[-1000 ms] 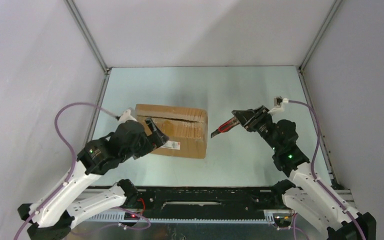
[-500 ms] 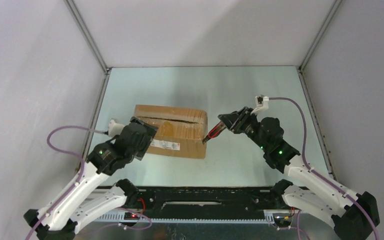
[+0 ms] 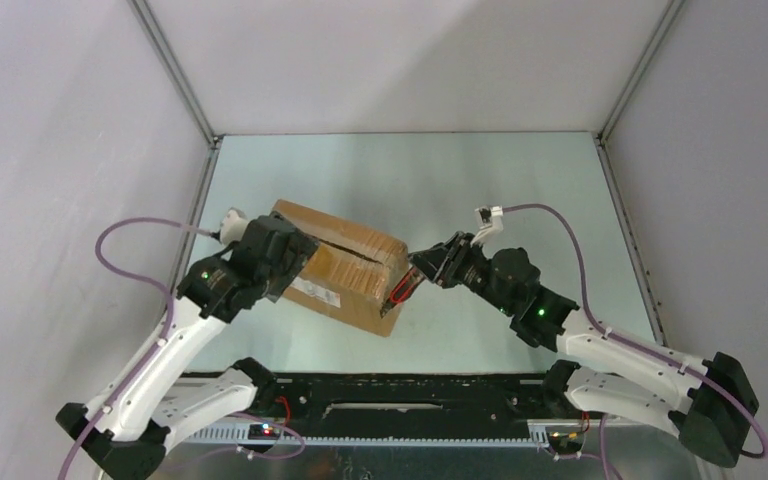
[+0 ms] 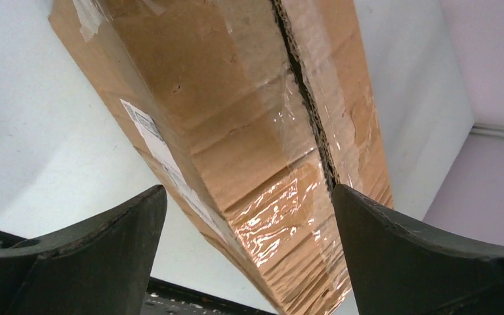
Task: Unpack the express box
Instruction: Adjust the express box at the center of the board.
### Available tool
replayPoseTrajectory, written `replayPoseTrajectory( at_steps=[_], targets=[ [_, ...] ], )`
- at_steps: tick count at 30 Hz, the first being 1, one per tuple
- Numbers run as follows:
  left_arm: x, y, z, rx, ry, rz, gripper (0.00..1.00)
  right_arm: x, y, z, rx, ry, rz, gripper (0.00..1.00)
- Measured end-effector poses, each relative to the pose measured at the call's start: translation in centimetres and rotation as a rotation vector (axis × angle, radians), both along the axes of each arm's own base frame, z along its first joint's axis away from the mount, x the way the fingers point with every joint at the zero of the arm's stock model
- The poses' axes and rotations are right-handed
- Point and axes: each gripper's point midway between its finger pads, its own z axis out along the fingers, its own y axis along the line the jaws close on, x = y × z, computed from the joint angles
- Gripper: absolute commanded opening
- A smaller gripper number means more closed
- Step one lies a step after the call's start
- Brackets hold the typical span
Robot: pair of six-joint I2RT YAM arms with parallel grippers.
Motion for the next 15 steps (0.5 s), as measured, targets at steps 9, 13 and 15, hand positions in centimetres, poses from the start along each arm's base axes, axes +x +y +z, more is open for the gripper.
replayPoseTrajectory(
  at_steps=[9, 13, 15],
  targets=[
    [-0.3, -1.1, -1.7, 0.093, 0.194, -0.068, 1.00, 0.3, -0.4, 0.2, 0.008, 0.003, -0.041, 0.00],
    [-0.5, -1.6, -1.8, 0.047, 0.209, -0.044, 1.00, 0.3, -0.3, 0.2, 0.012, 0.011, -0.047, 0.00],
    [-0.7, -1.6, -1.7, 0.033, 0.213, -0.031, 1.00, 0.1, -0.1, 0.1, 0.010, 0.013, -0.045, 0.00]
  ],
)
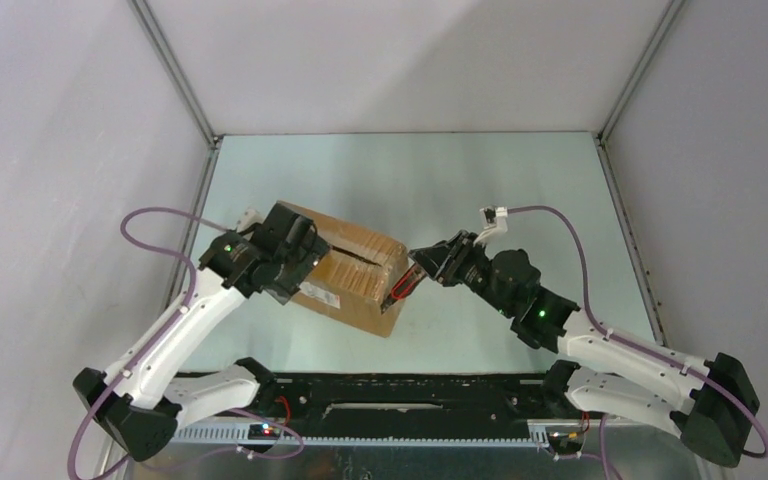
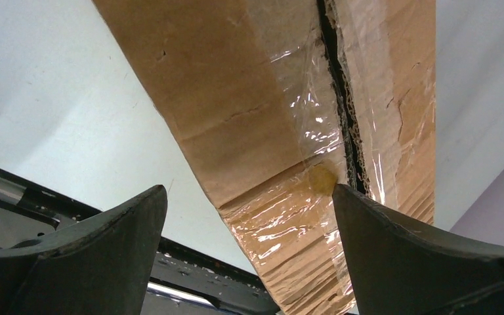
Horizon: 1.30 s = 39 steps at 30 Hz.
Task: Unpack the express box
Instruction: Adjust the express box at the center of the board.
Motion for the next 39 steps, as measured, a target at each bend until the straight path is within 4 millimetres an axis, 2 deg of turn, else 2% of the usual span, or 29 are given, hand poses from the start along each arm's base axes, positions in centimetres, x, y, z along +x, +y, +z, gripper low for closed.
replayPoseTrajectory(
  at_steps=[6, 12, 21, 25, 39],
  targets=[
    [-0.4, -0.5, 0.3, -0.006, 0.025, 0.010, 1.00, -0.1, 0.3, -0.3, -0.003, 0.006, 0.002, 0.00],
    [0.3, -1.5, -0.9, -0.012, 0.079, 0.035, 1.00, 0.0, 0.6, -0.5, -0.003, 0.014, 0.002, 0.00],
    [1.0, -2.5, 0.1, -0.032, 0.075, 0.040, 1.00, -0.1, 0.9, -1.0, -0.007, 0.027, 0.007, 0.00],
    [1.2, -3.0, -0.2, -0.037, 0.093, 0.046, 1.00, -0.1, 1.2, -1.3, -0.013, 0.034, 0.011, 0.00],
    [1.3, -2.8, -0.6, -0.045, 0.112, 0.104, 1.00, -0.3, 1.5, -1.7, -0.023, 0.040, 0.017, 0.00]
  ],
)
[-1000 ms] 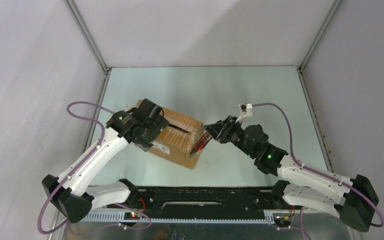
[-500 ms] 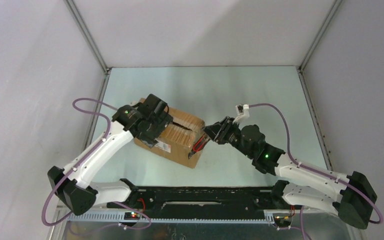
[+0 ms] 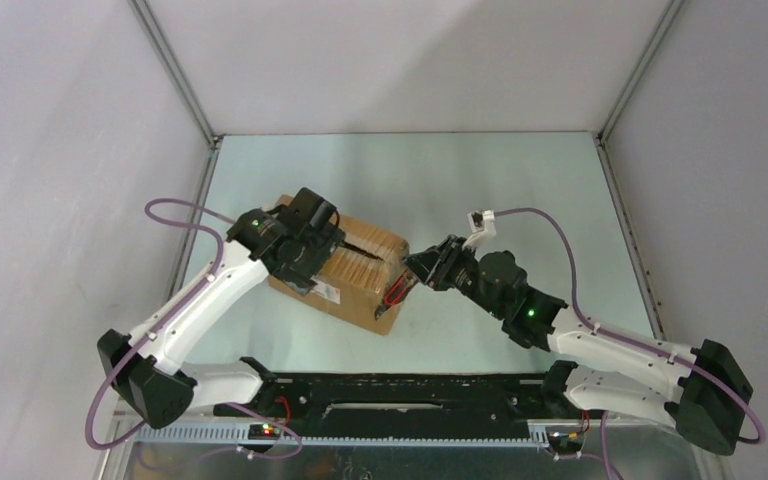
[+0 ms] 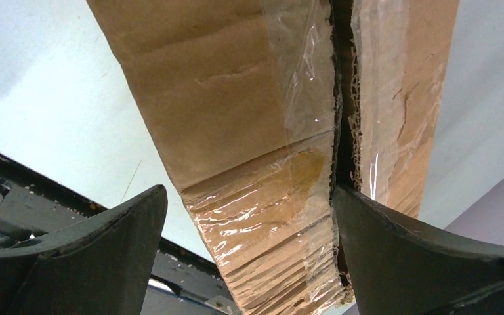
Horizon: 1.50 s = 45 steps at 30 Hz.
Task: Unpack the express box
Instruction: Adjust the express box at the center of the board.
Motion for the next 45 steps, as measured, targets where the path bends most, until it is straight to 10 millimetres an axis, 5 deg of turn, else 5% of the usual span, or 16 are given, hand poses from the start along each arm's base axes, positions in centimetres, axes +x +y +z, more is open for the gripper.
replayPoseTrajectory(
  at_steps=[14, 20, 31, 39, 45],
  targets=[
    [2.6, -0.7, 1.0, -0.036, -0.137, -0.005, 1.00, 0.1, 0.6, -1.3, -0.028, 0.016, 0.010, 0.00],
    [2.2, -1.1, -0.9, -0.094, -0.117, -0.004, 0.99, 0.1, 0.8, -2.2, -0.048, 0.028, 0.015, 0.00],
    [0.9, -1.3, -1.0, -0.136, -0.058, -0.022, 0.54, -0.3, -2.5, 1.6, 0.052, -0.026, -0.026, 0.00],
    [0.3, -1.5, -0.3, -0.168, -0.065, -0.043, 0.53, 2.0, -7.1, 3.7, 0.193, -0.009, -0.122, 0.00],
    [-0.1, -1.3, -0.1, -0.162, -0.065, -0.053, 0.52, 2.1, -7.1, 4.1, 0.282, 0.046, -0.105, 0.00]
  ],
)
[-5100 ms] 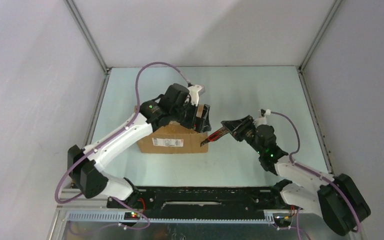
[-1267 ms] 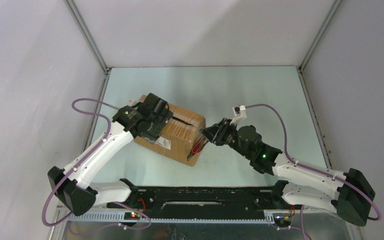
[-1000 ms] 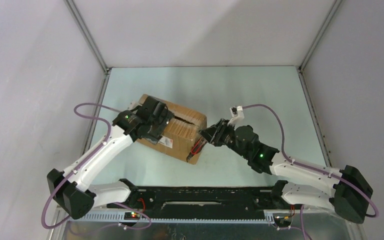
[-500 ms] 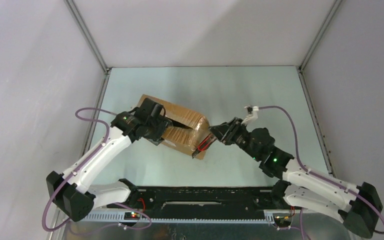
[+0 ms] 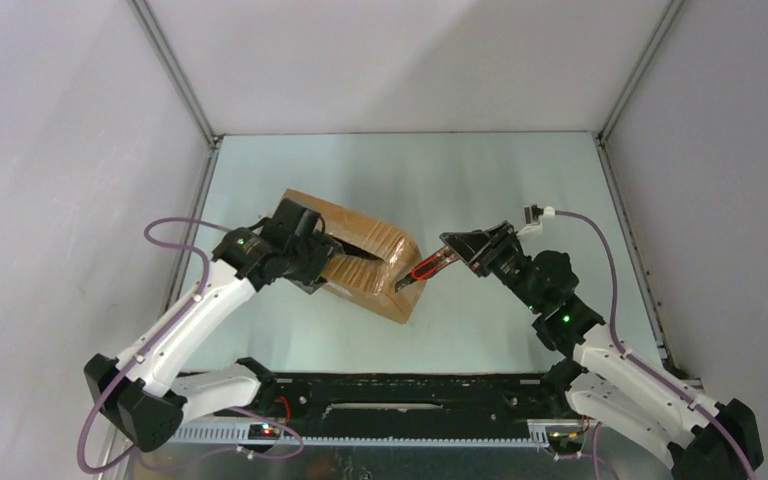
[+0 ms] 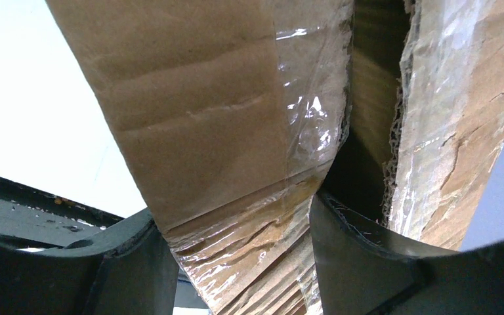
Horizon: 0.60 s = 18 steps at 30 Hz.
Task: Unpack the express box
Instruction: Adjust the express box at the center of the board.
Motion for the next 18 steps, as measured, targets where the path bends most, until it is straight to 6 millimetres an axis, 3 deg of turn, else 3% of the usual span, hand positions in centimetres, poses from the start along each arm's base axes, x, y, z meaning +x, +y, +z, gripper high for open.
replayPoseTrajectory(
  at_steps=[6, 18],
  targets=[
    [-0.2, 0.1, 0.6, -0.018, -0.025, -0.001, 0.50, -0.2, 0.2, -0.7, 0.092, 0.060, -0.003, 0.00],
    [-0.5, -0.4, -0.8, -0.024, -0.006, -0.016, 0.49, 1.6, -0.3, -2.8, 0.218, 0.179, -0.117, 0.00]
  ],
)
